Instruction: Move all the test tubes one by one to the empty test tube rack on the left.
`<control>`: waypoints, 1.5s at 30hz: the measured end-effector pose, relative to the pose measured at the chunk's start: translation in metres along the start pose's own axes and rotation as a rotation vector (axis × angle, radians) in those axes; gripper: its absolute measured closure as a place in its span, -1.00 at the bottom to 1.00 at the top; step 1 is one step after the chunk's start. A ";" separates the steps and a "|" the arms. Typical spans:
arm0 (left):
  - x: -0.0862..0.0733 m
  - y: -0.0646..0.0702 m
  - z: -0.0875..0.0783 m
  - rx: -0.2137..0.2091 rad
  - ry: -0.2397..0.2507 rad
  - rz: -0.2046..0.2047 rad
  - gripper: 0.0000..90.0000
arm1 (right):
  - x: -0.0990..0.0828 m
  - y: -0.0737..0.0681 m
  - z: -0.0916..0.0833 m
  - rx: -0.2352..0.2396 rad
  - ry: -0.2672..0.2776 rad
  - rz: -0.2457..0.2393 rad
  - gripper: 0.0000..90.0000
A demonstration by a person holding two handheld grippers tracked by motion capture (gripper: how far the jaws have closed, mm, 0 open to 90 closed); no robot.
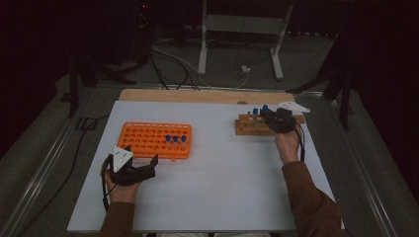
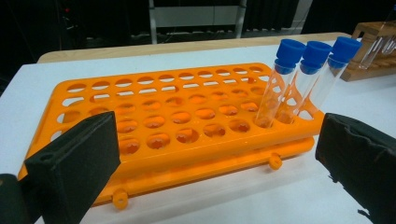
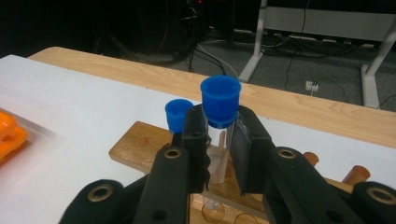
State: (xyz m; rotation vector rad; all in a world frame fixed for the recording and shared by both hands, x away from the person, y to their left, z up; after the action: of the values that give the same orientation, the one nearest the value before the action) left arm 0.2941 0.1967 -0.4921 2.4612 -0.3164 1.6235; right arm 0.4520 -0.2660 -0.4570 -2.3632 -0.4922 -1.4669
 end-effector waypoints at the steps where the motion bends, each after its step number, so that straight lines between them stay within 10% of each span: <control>1: 0.000 0.000 0.000 0.002 0.001 0.000 -0.98 | 0.001 0.000 -0.001 -0.001 -0.001 -0.003 0.71; 22: 0.000 -0.001 0.000 0.004 0.000 -0.003 -0.98 | 0.031 -0.007 -0.026 0.002 0.051 -0.026 0.71; 45: -0.002 -0.001 0.001 0.007 -0.006 -0.006 -0.98 | 0.024 -0.030 -0.049 0.138 0.054 -0.049 0.71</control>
State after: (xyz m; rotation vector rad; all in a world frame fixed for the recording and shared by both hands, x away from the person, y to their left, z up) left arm 0.2952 0.1978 -0.4941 2.4700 -0.3044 1.6177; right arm 0.4095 -0.2583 -0.4120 -2.2137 -0.6214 -1.4639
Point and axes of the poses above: each handheld gripper's, and its own axes: z roughly forward along the jaws, x roughly out of its top, y roughly to its right, the point moved 2 cm from there along z, roughly forward along the jaws, and after that the axes turned 3 degrees about x, right-handed, at the moved point
